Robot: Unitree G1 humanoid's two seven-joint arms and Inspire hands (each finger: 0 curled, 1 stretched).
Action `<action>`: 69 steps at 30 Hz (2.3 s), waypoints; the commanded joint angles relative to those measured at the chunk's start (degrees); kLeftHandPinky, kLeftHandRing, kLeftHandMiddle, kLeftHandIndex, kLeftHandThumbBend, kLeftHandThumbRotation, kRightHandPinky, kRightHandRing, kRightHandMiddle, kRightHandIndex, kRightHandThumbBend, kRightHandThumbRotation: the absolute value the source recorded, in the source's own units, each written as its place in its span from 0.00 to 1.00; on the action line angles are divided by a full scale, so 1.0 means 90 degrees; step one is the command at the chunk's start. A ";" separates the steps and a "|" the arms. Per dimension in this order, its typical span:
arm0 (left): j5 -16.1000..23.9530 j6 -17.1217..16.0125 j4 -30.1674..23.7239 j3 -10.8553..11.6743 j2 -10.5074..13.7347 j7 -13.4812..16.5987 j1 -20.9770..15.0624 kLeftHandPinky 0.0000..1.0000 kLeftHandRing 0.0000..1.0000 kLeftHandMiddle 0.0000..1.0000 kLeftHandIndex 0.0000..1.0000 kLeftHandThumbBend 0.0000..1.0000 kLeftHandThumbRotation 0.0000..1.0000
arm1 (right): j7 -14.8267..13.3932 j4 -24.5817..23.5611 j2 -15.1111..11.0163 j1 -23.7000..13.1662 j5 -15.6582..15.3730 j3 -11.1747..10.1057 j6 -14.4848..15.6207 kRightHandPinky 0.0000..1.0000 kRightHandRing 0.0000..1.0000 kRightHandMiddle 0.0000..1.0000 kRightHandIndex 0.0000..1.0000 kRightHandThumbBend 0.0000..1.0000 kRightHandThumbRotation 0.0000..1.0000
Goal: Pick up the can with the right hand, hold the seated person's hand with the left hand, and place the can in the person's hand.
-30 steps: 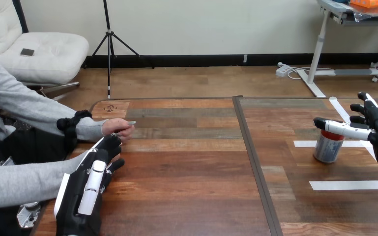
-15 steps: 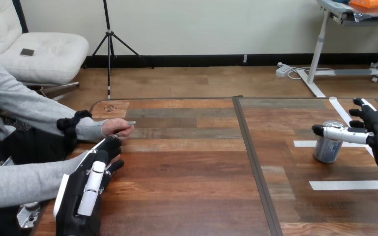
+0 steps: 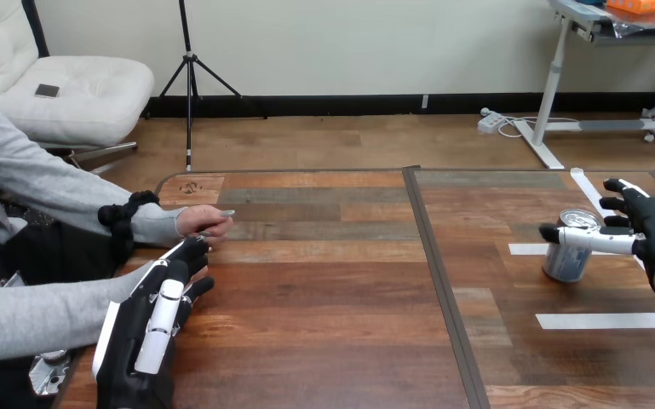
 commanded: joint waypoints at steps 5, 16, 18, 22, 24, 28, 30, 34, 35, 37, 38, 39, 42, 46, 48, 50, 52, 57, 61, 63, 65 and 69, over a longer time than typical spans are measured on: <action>-0.0005 -0.0032 -0.0175 0.0013 0.0085 0.0005 -0.0309 0.85 0.90 0.87 0.77 0.51 0.78 | -0.0036 -0.0002 0.0044 -0.0240 -0.0091 0.0137 0.0069 0.83 0.91 0.92 0.94 1.00 0.20; -0.0039 -0.0129 -0.0106 0.0027 0.0062 -0.0017 -0.0340 0.82 0.89 0.87 0.75 0.52 0.77 | -0.0101 -0.0011 0.0071 -0.0266 -0.0181 0.0239 0.0216 0.64 0.84 0.88 0.93 1.00 0.20; -0.0030 -0.0123 -0.0120 0.0024 0.0060 -0.0005 -0.0335 0.82 0.89 0.87 0.75 0.52 0.77 | -0.0098 -0.0012 0.0077 -0.0268 -0.0177 0.0236 0.0226 0.58 0.80 0.85 0.93 1.00 0.20; -0.0057 -0.0128 -0.0116 0.0029 0.0057 -0.0040 -0.0338 0.83 0.89 0.86 0.75 0.53 0.77 | -0.0063 -0.0011 0.0090 -0.0267 -0.0146 0.0217 0.0223 0.55 0.79 0.85 0.92 1.00 0.18; -0.0117 -0.0131 -0.0100 0.0040 0.0050 -0.0110 -0.0352 0.83 0.89 0.87 0.75 0.53 0.78 | -0.0032 -0.0023 0.0103 -0.0252 -0.0109 0.0190 0.0176 0.54 0.79 0.85 0.92 1.00 0.18; -0.0110 -0.0084 -0.0132 0.0033 0.0067 -0.0126 -0.0337 0.83 0.89 0.87 0.74 0.53 0.78 | -0.0005 -0.0019 0.0110 -0.0255 -0.0108 0.0201 0.0183 0.54 0.79 0.85 0.92 1.00 0.17; -0.0118 -0.0095 -0.0117 0.0038 0.0076 -0.0160 -0.0340 0.84 0.89 0.87 0.74 0.53 0.78 | 0.0013 -0.0016 0.0111 -0.0262 -0.0117 0.0213 0.0201 0.54 0.80 0.85 0.92 1.00 0.17; -0.0128 -0.0120 -0.0083 0.0050 0.0081 -0.0205 -0.0349 0.84 0.89 0.87 0.74 0.53 0.78 | -0.0039 -0.0019 0.0117 -0.0275 -0.0184 0.0274 0.0251 0.49 0.75 0.81 0.92 1.00 0.18; -0.0106 -0.0114 -0.0094 0.0052 0.0078 -0.0168 -0.0344 0.84 0.89 0.87 0.74 0.53 0.78 | -0.0023 -0.0011 0.0121 -0.0283 -0.0175 0.0267 0.0273 0.46 0.73 0.79 0.92 1.00 0.18; -0.0075 -0.0104 -0.0110 0.0054 0.0072 -0.0119 -0.0337 0.84 0.89 0.86 0.74 0.54 0.78 | 0.0005 -0.0001 0.0126 -0.0290 -0.0153 0.0253 0.0294 0.46 0.74 0.80 0.92 1.00 0.19; -0.0095 -0.0090 -0.0117 0.0058 0.0066 -0.0137 -0.0337 0.84 0.89 0.86 0.74 0.54 0.78 | -0.0013 0.0000 0.0130 -0.0293 -0.0172 0.0272 0.0298 0.47 0.75 0.80 0.92 1.00 0.19; -0.0114 -0.0080 -0.0120 0.0060 0.0062 -0.0158 -0.0337 0.84 0.89 0.86 0.73 0.54 0.78 | -0.0030 -0.0001 0.0133 -0.0294 -0.0189 0.0288 0.0299 0.51 0.78 0.82 0.91 1.00 0.18; -0.0137 -0.0102 -0.0096 0.0069 0.0046 -0.0176 -0.0352 0.84 0.88 0.86 0.73 0.55 0.78 | -0.0078 0.0001 0.0135 -0.0304 -0.0258 0.0355 0.0322 0.56 0.81 0.85 0.91 1.00 0.18; -0.0157 -0.0092 -0.0090 0.0062 0.0060 -0.0235 -0.0351 0.84 0.89 0.86 0.73 0.55 0.77 | -0.0081 0.0001 0.0151 -0.0323 -0.0260 0.0360 0.0378 0.61 0.84 0.87 0.90 1.00 0.17; -0.0181 -0.0043 -0.0121 0.0059 0.0058 -0.0253 -0.0341 0.85 0.89 0.86 0.74 0.56 0.77 | -0.0087 -0.0008 0.0161 -0.0330 -0.0258 0.0368 0.0386 0.64 0.86 0.89 0.90 1.00 0.16; -0.0186 -0.0044 -0.0135 0.0060 0.0046 -0.0243 -0.0334 0.86 0.89 0.86 0.74 0.57 0.77 | -0.0109 -0.0014 0.0169 -0.0334 -0.0266 0.0385 0.0399 0.66 0.87 0.89 0.90 1.00 0.15; -0.0182 -0.0069 -0.0135 0.0061 0.0033 -0.0224 -0.0332 0.86 0.89 0.86 0.73 0.56 0.76 | -0.0133 -0.0017 0.0175 -0.0338 -0.0277 0.0400 0.0413 0.69 0.88 0.90 0.89 1.00 0.15; -0.0160 -0.0057 -0.0163 0.0049 0.0032 -0.0192 -0.0317 0.86 0.89 0.86 0.73 0.54 0.76 | -0.0190 -0.0024 0.0190 -0.0330 -0.0300 0.0437 0.0392 0.77 0.90 0.91 0.88 1.00 0.13; -0.0194 -0.0048 -0.0148 0.0051 0.0039 -0.0247 -0.0326 0.86 0.89 0.86 0.73 0.54 0.76 | -0.0204 -0.0020 0.0197 -0.0314 -0.0295 0.0439 0.0332 0.80 0.90 0.91 0.87 1.00 0.12; -0.0186 -0.0089 -0.0118 0.0054 0.0045 -0.0253 -0.0335 0.86 0.89 0.86 0.73 0.54 0.76 | -0.0228 -0.0016 0.0197 -0.0325 -0.0342 0.0484 0.0358 0.80 0.90 0.90 0.86 1.00 0.12; -0.0172 -0.0118 -0.0108 0.0053 0.0050 -0.0250 -0.0335 0.86 0.89 0.86 0.73 0.54 0.76 | -0.0255 -0.0020 0.0199 -0.0331 -0.0384 0.0520 0.0369 0.80 0.89 0.90 0.86 1.00 0.13; -0.0192 -0.0055 -0.0149 0.0054 0.0042 -0.0255 -0.0317 0.86 0.89 0.86 0.73 0.55 0.76 | -0.0266 -0.0024 0.0207 -0.0327 -0.0415 0.0527 0.0334 0.72 0.86 0.87 0.84 1.00 0.13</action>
